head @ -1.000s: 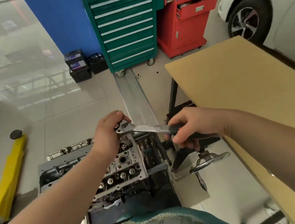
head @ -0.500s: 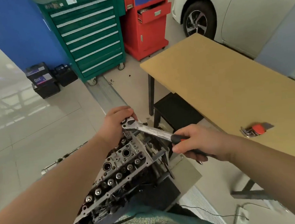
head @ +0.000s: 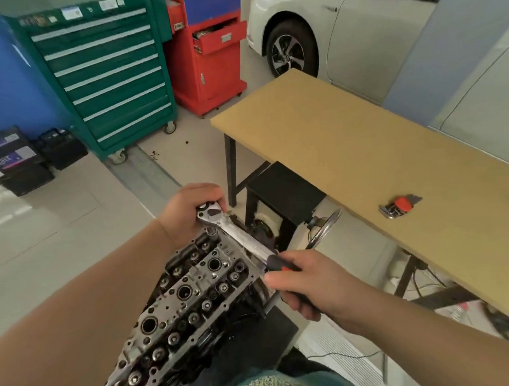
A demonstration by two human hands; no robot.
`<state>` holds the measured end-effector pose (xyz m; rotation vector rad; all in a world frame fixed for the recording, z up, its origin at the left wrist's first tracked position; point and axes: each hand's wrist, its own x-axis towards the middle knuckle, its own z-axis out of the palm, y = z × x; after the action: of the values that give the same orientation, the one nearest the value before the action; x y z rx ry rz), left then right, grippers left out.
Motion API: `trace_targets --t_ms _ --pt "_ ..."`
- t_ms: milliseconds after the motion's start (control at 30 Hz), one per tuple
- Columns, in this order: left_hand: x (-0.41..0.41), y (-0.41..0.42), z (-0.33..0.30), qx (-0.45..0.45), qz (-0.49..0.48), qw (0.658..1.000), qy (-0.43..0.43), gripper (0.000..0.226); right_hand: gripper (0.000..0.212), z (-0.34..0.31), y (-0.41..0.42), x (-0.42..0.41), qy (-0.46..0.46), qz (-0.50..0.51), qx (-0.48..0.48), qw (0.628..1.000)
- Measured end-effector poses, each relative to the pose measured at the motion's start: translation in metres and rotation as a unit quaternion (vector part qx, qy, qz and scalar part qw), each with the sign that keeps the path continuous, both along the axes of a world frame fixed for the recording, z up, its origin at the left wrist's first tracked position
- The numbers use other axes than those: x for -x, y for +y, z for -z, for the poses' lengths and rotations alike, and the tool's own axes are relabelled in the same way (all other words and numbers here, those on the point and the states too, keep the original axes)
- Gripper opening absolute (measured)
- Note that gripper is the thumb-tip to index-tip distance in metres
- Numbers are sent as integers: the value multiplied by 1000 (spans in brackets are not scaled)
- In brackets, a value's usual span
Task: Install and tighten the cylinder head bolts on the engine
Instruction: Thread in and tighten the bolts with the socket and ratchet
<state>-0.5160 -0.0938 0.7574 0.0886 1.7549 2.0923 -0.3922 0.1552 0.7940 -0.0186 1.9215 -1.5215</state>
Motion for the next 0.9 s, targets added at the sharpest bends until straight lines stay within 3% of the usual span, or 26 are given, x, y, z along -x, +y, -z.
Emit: trace_targets --t_ms 233,433,600,767,900 --pt "-10 2 14 -29 -96 995 12 31 28 -14 19 49 -10 -145 -100 984" --pt "-25 24 18 -25 -217 975 30 31 19 -37 47 149 101 -264 -209 936" --pt "-32 41 14 36 -323 946 23 38 18 -57 30 235 286 -334 -260 860" --pt "-38 54 12 94 -405 910 6 52 18 -67 -4 291 296 -455 -246 803" --pt "-34 63 10 79 -448 891 17 44 20 -68 -20 319 241 -559 -247 754"
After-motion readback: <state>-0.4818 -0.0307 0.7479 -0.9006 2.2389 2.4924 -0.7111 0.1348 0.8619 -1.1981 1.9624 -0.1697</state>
